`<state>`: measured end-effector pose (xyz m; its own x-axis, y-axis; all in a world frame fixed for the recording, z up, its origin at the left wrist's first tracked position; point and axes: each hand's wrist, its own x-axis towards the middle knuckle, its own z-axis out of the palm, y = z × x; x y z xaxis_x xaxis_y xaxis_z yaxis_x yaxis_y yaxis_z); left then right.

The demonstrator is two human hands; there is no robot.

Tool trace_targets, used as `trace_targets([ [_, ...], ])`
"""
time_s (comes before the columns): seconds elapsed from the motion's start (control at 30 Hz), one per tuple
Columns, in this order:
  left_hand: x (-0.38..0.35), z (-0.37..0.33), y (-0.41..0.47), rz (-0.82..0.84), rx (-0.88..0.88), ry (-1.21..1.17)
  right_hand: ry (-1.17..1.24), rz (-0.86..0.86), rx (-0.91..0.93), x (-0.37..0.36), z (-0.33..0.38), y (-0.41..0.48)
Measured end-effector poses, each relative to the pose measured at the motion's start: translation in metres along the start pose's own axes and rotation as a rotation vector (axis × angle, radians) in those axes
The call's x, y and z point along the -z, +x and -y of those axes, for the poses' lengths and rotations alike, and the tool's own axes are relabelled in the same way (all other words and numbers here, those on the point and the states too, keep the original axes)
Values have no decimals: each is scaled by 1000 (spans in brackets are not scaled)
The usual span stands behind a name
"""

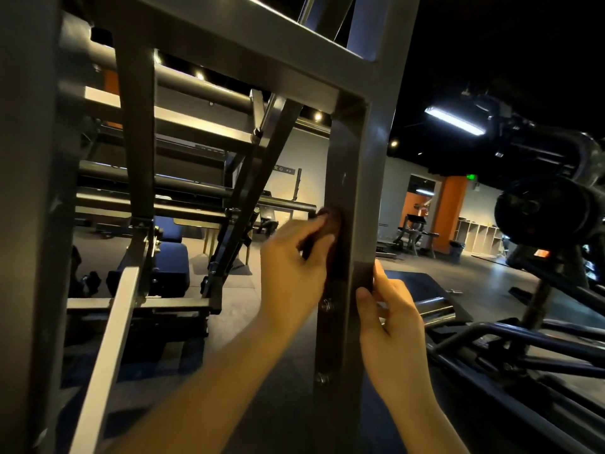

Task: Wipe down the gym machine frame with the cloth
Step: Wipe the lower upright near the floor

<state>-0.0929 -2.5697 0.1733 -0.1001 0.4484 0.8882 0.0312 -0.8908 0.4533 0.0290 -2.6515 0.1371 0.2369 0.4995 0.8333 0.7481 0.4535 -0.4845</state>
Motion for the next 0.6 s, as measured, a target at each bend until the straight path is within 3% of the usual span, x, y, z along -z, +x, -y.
trace_targets([
  [0.1,8,7,-49,121,25,-19,-2,-9,-15,1,5,4],
  [0.2,10,4,-43,179,-11,22,-71,-61,27,10,3,18],
  [0.43,-1,-31,80,-64,-53,-30,-129,-92,62,14,0,48],
  [0.5,-5,-22,50,-75,-43,-8,-110,-63,57,14,-3,45],
  [0.6,2,-3,-13,45,-32,32,-212,-87,72,13,-1,42],
])
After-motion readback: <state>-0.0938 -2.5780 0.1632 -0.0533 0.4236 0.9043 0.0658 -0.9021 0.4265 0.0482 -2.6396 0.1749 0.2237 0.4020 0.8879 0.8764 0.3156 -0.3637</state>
